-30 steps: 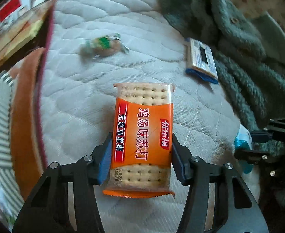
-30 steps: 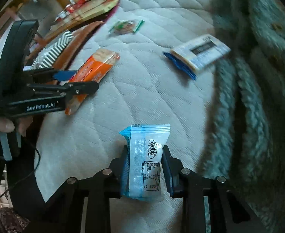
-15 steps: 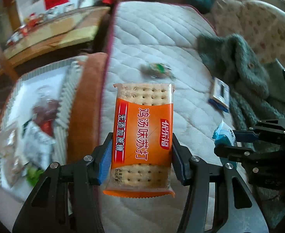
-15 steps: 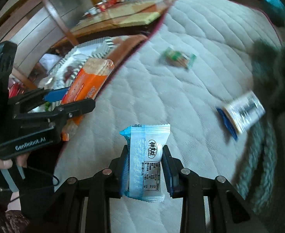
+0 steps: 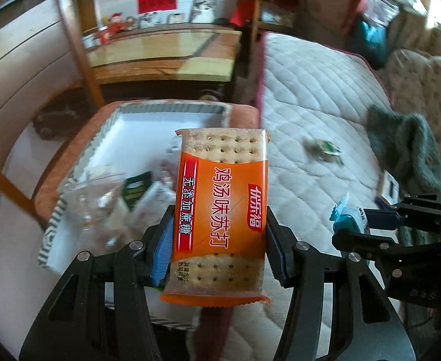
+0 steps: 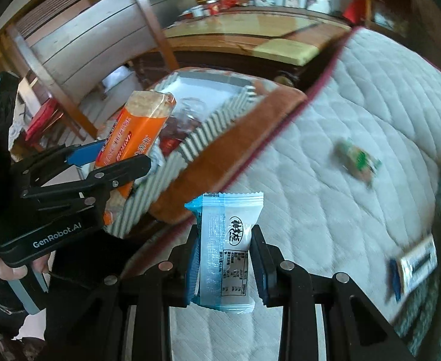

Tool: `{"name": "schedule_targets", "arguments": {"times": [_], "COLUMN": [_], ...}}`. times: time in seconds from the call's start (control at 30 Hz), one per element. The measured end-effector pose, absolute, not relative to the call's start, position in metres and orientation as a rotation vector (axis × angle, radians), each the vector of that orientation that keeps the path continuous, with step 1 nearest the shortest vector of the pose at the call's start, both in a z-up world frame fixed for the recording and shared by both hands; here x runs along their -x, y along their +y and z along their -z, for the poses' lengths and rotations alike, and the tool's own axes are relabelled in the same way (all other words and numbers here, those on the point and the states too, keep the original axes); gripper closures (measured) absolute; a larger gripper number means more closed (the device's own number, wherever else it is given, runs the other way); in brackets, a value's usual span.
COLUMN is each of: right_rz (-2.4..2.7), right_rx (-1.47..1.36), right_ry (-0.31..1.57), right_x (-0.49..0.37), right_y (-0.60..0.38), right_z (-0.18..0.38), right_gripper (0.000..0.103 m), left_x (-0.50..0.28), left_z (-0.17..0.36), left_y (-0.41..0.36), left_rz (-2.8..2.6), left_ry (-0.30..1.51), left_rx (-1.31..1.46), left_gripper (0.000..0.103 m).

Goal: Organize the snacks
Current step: 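Carry the cracker pack and blue-white packet over the white tray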

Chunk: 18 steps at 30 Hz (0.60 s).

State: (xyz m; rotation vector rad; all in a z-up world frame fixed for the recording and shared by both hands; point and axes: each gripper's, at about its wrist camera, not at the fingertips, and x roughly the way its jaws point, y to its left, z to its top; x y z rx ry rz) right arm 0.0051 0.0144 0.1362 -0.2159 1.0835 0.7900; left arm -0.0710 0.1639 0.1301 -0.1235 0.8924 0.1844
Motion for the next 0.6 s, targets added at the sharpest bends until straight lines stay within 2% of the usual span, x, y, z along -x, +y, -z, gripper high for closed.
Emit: {"name": "schedule_targets", "arguments": {"times": [0.6], "right_rz": [-0.936], "right_rx": [0.341], "right_ry": [1.081], "right_x": [-0.013], "right_y": [0.119], "right_z": [-0.133], "right_gripper": [0.073], "left_x": [0.091], "left_z": [-0.118], "left_y": [0.252], "left_rz": [-0.385], "left_ry": [0.873], "left_rx": [0.237], "left_gripper": [0.050]}}
